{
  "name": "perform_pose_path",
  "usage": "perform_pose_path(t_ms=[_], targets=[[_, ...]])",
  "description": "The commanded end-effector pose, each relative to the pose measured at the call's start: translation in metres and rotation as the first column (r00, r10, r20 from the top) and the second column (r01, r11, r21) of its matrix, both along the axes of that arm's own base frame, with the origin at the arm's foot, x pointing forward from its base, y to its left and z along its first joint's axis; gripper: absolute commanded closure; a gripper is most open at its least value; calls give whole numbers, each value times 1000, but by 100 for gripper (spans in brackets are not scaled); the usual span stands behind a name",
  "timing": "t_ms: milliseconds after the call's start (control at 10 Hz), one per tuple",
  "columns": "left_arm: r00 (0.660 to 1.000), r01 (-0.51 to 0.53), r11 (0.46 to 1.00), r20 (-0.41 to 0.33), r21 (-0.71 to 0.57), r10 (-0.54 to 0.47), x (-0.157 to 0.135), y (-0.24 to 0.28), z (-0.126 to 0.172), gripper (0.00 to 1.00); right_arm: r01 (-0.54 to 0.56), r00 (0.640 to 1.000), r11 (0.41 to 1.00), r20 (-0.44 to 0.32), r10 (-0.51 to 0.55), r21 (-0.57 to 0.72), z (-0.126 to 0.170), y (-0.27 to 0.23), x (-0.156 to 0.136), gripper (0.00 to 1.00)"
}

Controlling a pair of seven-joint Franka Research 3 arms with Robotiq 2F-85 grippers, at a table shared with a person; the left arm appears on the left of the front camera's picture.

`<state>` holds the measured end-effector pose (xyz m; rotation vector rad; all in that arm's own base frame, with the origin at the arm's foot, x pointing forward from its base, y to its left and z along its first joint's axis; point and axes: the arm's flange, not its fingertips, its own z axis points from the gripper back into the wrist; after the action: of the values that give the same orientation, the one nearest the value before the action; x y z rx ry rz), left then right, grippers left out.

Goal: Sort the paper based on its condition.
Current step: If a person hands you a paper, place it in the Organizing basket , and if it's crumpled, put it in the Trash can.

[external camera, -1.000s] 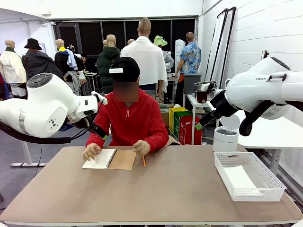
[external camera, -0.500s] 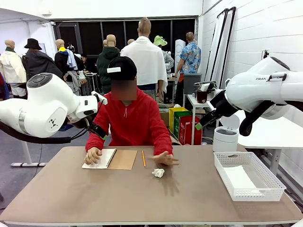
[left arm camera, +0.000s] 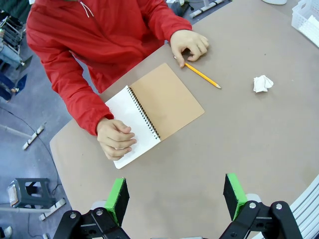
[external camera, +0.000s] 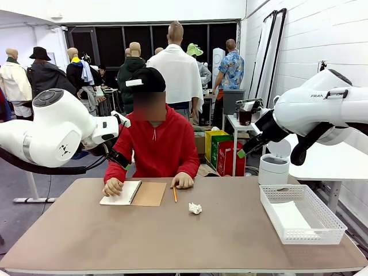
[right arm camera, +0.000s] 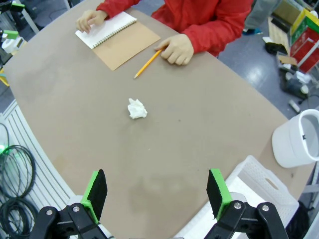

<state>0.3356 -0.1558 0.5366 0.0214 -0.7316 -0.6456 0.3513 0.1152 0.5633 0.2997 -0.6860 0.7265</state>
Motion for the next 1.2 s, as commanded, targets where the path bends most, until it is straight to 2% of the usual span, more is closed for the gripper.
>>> perform_pose_path(t_ms=[0, 300, 600, 700, 900, 1000, 1100], targets=[[1000, 2, 1000, -1, 4, -2, 0, 1, 0, 0, -27, 999, 999, -18, 26, -42, -4, 14, 10, 0], [1000, 2, 1000, -1, 4, -2, 0, 1, 0, 0, -92, 993, 984, -81, 80, -154, -21, 54, 42, 0], [1000, 2, 1000, -1, 4, -2, 0, 1, 0, 0, -149, 986, 957, -105, 126, -248, -55, 89, 70, 0], [1000, 2, 1000, -1, 4, -2, 0, 1, 0, 0, -168, 982, 952, -133, 137, -256, -67, 97, 76, 0], [1000, 2, 1000, -1, 4, -2, 0, 1, 0, 0, -174, 980, 945, -141, 139, -277, -82, 106, 89, 0], [1000, 2, 1000, -1, 4, -2, 0, 1, 0, 0, -154, 984, 945, -126, 122, -288, -79, 109, 84, 0], [1000, 2, 1000, -1, 4, -2, 0, 1, 0, 0, -178, 977, 950, -158, 140, -256, -82, 106, 79, 0]])
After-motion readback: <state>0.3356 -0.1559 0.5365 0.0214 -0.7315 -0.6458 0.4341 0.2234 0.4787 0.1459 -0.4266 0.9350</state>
